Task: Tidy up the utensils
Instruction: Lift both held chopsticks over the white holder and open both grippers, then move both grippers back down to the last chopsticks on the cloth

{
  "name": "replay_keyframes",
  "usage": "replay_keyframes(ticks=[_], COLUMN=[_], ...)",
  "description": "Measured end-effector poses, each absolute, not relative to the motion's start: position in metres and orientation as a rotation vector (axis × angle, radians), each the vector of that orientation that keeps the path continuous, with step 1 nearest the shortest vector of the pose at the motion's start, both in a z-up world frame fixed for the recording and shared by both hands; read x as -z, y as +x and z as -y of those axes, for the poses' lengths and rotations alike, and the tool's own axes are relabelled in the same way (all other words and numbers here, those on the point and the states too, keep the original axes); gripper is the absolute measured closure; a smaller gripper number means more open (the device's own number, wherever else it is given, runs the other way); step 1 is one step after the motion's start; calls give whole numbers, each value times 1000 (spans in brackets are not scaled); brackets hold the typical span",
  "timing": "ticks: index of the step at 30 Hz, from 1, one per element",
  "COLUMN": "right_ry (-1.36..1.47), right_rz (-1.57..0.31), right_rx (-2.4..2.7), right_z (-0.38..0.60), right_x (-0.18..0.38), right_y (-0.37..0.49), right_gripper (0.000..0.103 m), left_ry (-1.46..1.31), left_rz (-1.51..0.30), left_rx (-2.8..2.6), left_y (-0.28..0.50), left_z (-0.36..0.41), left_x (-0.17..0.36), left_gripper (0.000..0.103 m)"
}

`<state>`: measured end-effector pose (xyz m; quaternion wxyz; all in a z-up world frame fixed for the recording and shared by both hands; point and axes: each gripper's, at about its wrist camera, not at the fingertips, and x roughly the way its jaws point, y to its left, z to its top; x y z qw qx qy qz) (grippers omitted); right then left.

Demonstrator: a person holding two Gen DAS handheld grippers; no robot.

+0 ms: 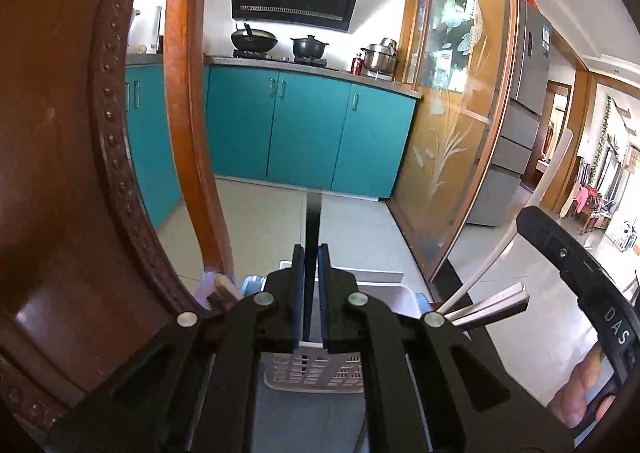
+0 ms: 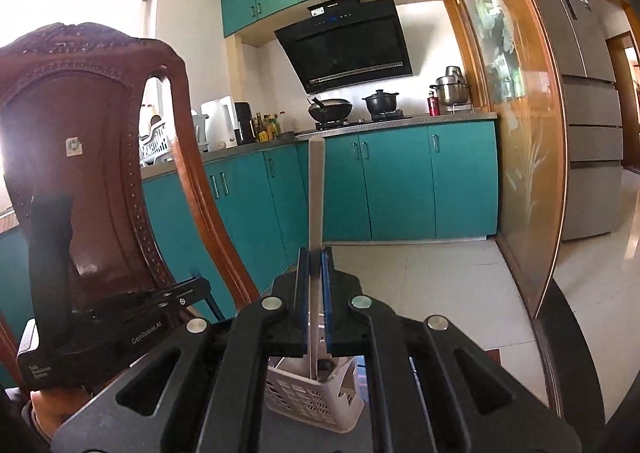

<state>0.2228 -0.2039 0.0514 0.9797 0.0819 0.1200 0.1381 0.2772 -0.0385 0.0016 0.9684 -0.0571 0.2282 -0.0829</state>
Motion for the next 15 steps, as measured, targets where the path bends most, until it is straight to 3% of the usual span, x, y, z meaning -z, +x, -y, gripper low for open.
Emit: replay_keyframes(ticks=[6,8,12,15], right_ry=[149,138,135,130], right_rz=[-237,-231,-197,-160], right_rx=[-281,-278,-280,-297], right_z=[197,195,197,201], right_x=[-46,-47,-51,-57], right_y=[210,207,193,177], right_gripper=[95,91,73,71], left_ry=[-133,-135,-164,-166], left_rz=[-398,-369,-308,-291], left_rx=[172,164,104,91], left_y=[262,253,238,227], left_z=[33,30,19,14], left_x=[-2,-3,1,9], left_gripper=[96,95,92,92])
